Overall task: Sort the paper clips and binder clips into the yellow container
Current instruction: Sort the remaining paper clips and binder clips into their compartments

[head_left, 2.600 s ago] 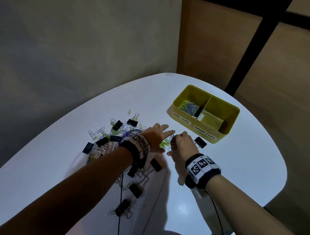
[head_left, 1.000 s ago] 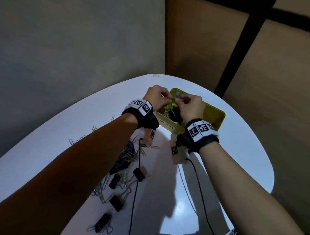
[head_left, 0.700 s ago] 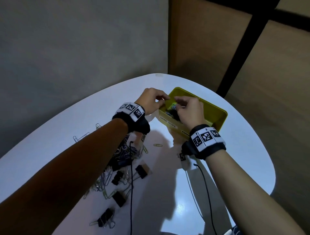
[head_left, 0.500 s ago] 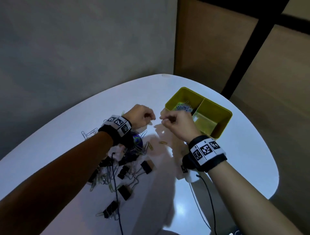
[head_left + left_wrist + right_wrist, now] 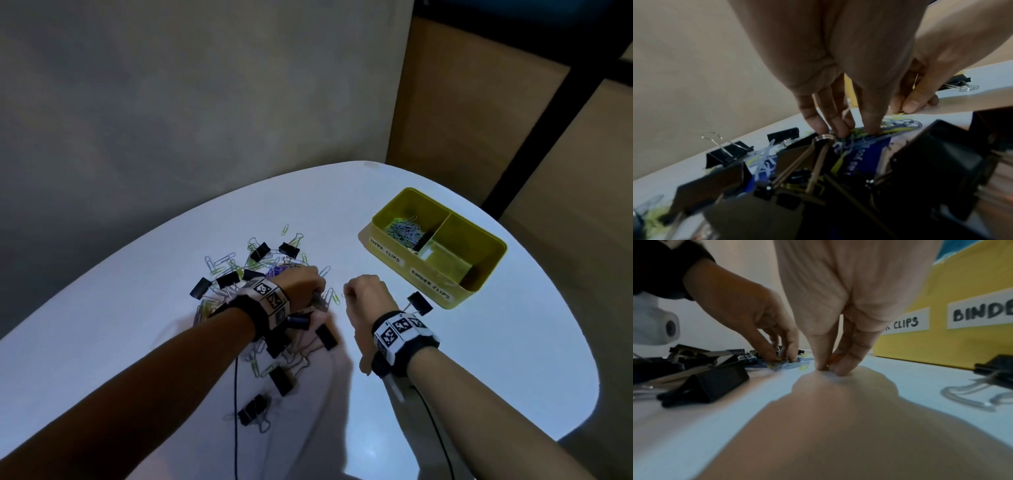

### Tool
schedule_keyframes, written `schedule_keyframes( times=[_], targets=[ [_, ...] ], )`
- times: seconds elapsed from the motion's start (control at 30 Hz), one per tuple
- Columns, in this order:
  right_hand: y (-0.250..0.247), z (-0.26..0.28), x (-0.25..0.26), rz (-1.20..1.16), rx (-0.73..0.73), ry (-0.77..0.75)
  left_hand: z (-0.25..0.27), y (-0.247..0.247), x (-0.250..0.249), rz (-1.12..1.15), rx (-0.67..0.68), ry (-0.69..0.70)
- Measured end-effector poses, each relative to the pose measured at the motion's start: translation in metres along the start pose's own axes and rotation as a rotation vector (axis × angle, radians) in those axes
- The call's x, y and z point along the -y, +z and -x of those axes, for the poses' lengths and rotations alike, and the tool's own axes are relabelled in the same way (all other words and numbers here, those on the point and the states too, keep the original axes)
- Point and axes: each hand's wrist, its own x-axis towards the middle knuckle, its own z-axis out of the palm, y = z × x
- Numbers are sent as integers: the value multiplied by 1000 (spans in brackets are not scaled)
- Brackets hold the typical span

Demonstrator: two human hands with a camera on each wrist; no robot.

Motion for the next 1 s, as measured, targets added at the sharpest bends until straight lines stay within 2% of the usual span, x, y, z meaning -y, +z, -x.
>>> schedule_keyframes(
  times=[0.1,0.17,0.3,0.5,0.77,0.9,1.0],
  targets=[
    [3,-2,7,-52,5,-10,-6,1,2,131,-94,41],
    [8,0,12,-84,27,3,-5,-3,7,139,-156,71],
    [12,3,17,-58,39,5,-1,-4,8,-151,-48,33],
    [1,7,5,-31,-40,9,-14,7,-8,-29,-101,203],
    [-6,6,-7,-156,56,48,-20,1,-19,122,-163,95],
    [-15,7,-14,-268,-3,59,-16,-6,-20,197,-193,77],
    [-21,7,-18,-282,-28,24,-14,-5,-11,157,-160,93]
  ],
)
